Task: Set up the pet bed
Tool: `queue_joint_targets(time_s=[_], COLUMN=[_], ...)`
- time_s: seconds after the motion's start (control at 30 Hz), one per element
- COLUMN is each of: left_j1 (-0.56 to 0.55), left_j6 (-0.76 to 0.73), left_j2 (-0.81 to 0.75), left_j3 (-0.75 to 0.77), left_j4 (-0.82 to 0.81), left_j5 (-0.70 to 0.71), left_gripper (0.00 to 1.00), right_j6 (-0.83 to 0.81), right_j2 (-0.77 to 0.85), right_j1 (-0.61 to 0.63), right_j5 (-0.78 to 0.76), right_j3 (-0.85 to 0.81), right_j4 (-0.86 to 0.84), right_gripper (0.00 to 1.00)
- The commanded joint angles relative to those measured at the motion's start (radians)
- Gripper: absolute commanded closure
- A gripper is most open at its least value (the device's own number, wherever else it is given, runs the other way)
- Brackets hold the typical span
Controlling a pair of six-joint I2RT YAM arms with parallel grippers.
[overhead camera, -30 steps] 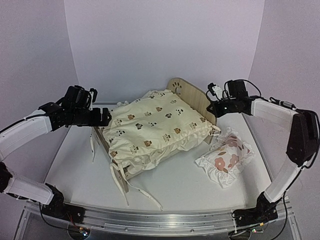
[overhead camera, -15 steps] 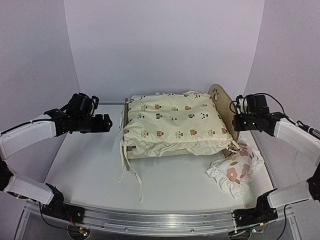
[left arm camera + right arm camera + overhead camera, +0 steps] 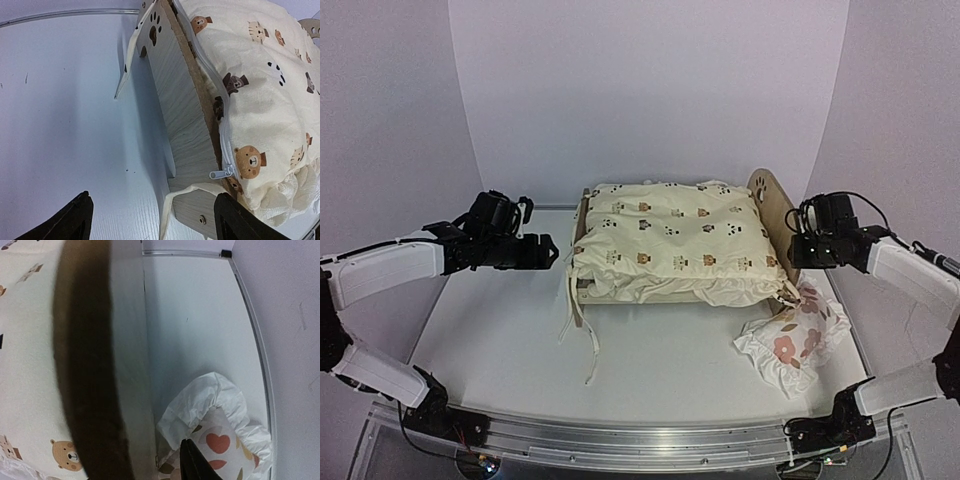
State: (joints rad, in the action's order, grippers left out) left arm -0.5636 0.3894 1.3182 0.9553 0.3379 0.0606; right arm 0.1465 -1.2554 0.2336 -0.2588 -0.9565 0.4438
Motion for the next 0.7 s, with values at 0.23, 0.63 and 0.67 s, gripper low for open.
queue_joint_targets(time_s=[0.23,0.63,0.67], left_j1=[-0.029,-0.167,-0.174], left_j6=[-0.072,-0.184,-0.187], left_j2=[0.008,0.124,0.145], left_j3=[0.116,0.225,0.239], left_j4=[-0.003,0.052,0.064], left_j5=[-0.093,-0.163,-0.154], left_gripper=[0.15,0.26,0.27], right_j6=[0.024,0.399,0.406], right_j2=[0.066,0.079,0.078], right_j1=[-0.016,0.044,0.087], right_j5=[-0.046,0.742,0.745], right_j3=[-0.257,-0.244,-0.233], right_j4=[0.277,0.051,0.020], right_gripper=[0.11,0.13,0.13])
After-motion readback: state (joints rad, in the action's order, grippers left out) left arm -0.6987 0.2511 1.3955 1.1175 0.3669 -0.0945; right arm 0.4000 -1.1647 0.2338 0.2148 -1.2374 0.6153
